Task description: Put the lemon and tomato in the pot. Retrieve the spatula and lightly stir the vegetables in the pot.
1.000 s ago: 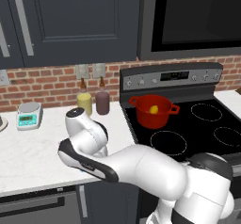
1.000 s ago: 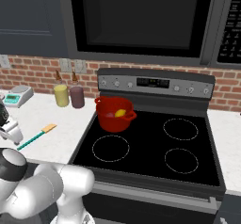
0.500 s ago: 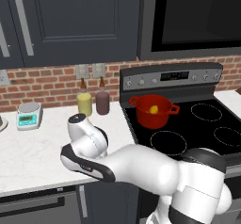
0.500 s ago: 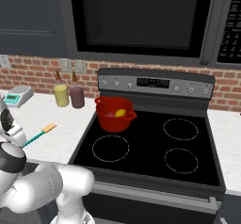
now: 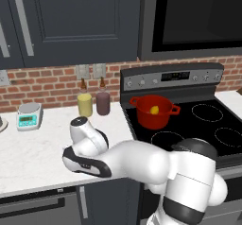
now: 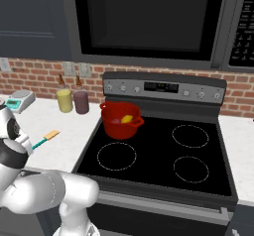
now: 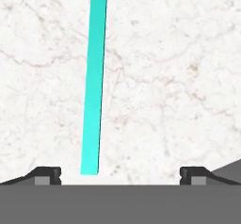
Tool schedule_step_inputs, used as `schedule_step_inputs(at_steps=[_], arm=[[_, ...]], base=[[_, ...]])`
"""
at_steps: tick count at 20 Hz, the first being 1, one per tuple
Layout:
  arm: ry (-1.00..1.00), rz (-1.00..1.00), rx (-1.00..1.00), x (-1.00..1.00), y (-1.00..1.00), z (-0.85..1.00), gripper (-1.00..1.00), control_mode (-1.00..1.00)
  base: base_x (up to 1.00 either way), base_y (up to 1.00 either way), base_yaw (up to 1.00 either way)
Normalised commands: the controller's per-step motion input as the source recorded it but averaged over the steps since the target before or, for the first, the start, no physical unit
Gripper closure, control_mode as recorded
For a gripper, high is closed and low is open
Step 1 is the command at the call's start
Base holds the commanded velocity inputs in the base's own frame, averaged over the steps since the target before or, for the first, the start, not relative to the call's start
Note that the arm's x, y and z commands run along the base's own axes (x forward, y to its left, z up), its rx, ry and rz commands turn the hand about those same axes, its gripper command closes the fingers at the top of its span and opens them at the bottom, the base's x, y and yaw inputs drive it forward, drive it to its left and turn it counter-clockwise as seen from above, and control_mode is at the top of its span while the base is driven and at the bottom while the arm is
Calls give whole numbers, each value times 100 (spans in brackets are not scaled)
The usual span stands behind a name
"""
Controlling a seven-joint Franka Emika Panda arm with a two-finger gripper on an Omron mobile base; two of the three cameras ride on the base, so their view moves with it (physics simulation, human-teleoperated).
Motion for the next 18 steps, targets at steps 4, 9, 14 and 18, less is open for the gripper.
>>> schedule_step_inputs(at_steps=[4, 9, 14, 18], arm=[[0, 0, 0, 9, 0, -24, -100, -100], [0, 0, 0, 5, 2, -19, -100, -100], [0, 0, 0, 7, 0, -15, -100, -100], [0, 0, 0, 3, 0, -18, -100, -100]], base=[[0, 0, 0], [0, 0, 0], [0, 0, 0], [0, 0, 0]])
